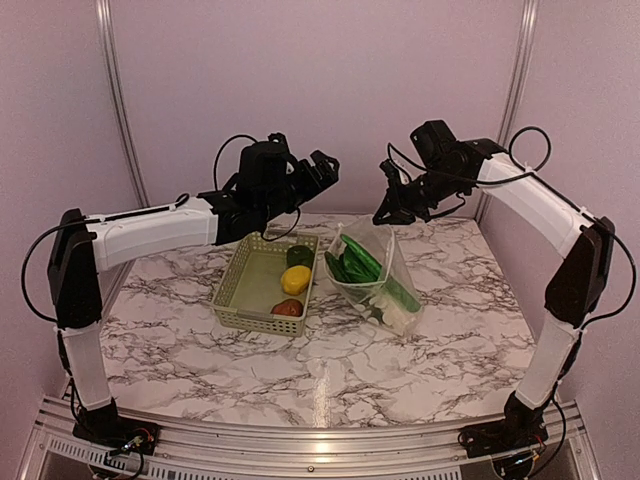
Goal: Place the food in the zip-top bag and seal the zipper
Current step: Place the fake vegetable in the zipper food storage bag, then adjust the fake vegetable in the zipper food storage bag.
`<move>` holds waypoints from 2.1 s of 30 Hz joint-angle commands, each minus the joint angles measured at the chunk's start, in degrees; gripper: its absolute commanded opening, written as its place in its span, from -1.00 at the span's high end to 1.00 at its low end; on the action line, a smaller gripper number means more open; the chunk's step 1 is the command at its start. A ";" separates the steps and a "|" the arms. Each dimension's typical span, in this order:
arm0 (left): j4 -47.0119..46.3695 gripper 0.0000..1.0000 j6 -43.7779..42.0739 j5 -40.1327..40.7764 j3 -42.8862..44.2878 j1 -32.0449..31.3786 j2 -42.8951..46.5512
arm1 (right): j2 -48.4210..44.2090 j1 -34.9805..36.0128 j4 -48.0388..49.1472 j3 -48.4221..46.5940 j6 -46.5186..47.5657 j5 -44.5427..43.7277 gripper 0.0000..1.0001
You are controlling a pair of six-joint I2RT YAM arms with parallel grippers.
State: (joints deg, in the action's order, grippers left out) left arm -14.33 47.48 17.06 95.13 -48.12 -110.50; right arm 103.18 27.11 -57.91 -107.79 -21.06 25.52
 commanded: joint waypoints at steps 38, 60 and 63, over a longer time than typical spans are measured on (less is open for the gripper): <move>42.94 0.75 -16.72 -29.62 9.09 1.30 -4.43 | -0.83 -0.45 1.83 -0.06 0.98 1.28 1.00; 47.48 0.79 -20.80 -24.39 20.35 -0.03 -10.81 | -1.57 -0.33 1.31 0.26 0.80 1.92 1.00; 50.38 0.80 -23.80 -19.58 22.19 -0.50 -10.52 | -1.57 -0.31 1.31 0.21 0.67 1.90 1.00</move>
State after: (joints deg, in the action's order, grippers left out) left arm 31.16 28.34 -9.78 113.84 -48.07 -120.75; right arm 103.15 27.09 -56.60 -107.31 -20.75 26.61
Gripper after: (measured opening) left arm 0.100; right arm 0.003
